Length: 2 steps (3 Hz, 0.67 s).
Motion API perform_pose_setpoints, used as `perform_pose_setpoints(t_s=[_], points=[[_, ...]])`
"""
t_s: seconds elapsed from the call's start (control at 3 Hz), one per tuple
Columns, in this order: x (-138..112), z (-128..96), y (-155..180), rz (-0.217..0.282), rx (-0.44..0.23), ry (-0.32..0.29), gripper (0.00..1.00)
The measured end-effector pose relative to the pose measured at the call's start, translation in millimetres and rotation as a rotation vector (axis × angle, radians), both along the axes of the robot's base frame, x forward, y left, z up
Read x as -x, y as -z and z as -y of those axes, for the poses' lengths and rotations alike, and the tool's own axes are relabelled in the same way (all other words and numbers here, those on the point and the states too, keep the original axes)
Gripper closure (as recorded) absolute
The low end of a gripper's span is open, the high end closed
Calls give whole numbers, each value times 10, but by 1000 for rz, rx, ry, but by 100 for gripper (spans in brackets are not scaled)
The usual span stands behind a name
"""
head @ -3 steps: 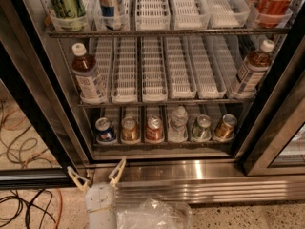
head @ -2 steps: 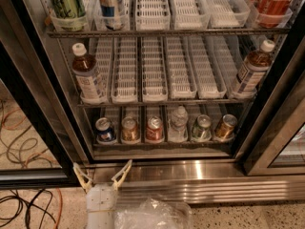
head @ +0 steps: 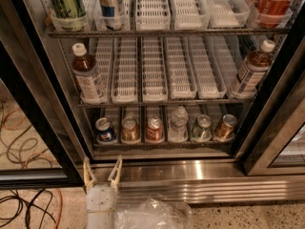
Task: Pick pepsi can from bottom shelf of fridge
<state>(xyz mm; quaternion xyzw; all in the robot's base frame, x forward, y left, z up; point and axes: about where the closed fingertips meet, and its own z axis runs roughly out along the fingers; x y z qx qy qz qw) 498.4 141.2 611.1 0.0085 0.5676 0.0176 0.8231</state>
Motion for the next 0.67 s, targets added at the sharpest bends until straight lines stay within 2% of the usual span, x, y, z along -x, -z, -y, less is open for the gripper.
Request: perform_pose_setpoints(t_s=[0.33,0.67], points=[[-1,-15,55,-13,6,-10,23],[-27,-53,120,-28,20,-21,35]])
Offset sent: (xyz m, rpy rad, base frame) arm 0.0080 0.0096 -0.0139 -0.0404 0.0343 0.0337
